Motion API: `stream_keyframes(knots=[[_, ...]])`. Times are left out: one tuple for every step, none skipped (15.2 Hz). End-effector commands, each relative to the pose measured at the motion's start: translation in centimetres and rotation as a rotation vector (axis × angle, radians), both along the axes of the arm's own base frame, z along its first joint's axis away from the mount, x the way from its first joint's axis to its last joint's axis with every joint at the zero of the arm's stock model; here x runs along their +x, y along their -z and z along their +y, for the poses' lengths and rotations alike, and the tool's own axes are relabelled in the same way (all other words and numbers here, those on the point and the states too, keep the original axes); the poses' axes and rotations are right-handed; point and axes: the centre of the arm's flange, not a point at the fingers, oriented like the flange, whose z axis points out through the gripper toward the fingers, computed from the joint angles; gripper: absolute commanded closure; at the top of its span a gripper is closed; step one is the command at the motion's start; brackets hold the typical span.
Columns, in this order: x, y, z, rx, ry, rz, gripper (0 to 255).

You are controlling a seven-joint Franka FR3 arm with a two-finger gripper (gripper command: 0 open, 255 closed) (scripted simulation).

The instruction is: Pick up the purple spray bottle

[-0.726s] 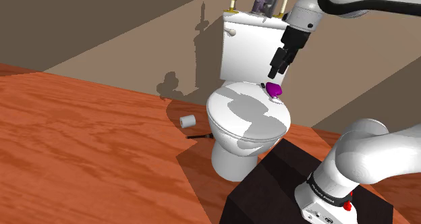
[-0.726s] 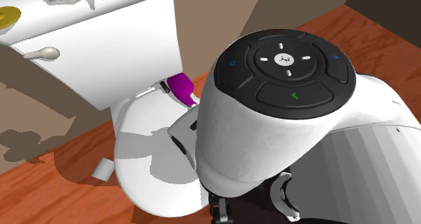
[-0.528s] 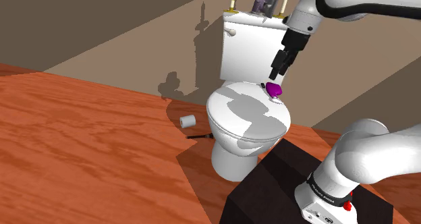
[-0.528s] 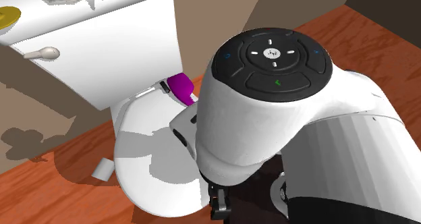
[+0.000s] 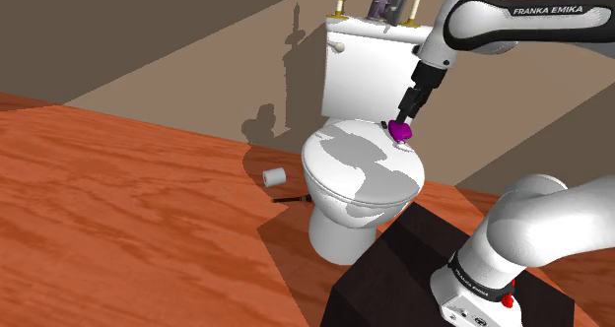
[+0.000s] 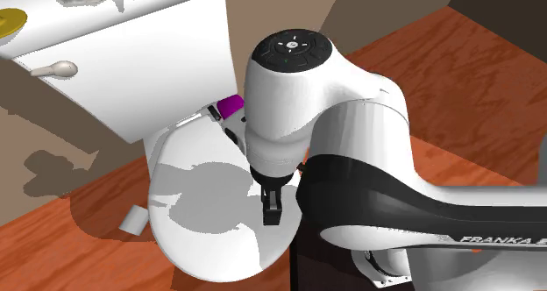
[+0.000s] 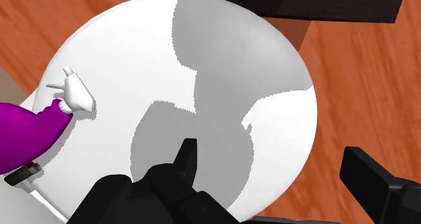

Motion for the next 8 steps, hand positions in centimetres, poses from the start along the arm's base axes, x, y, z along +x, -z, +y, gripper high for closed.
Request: stream_keyframes(knots=[[0.5,1.6,-2.3,0.002,-0.002,0.002,0],[0.7,2.3,-3.4,0.004,-0.003,0.003,0],[0.9,3.1,-4.5,0.006,-0.003,0.005,0],[1.2,3.8,-5.6,0.007,-0.004,0.006,0],[1.4,4.6,-6.7,0.009,-0.005,0.007,0],[1.6,5.3,-7.8,0.010,-0.005,0.008,0],[1.9,6.1,-8.9,0.012,-0.006,0.010,0],[2.1,6.8,-9.9,0.014,-0.006,0.011,0]])
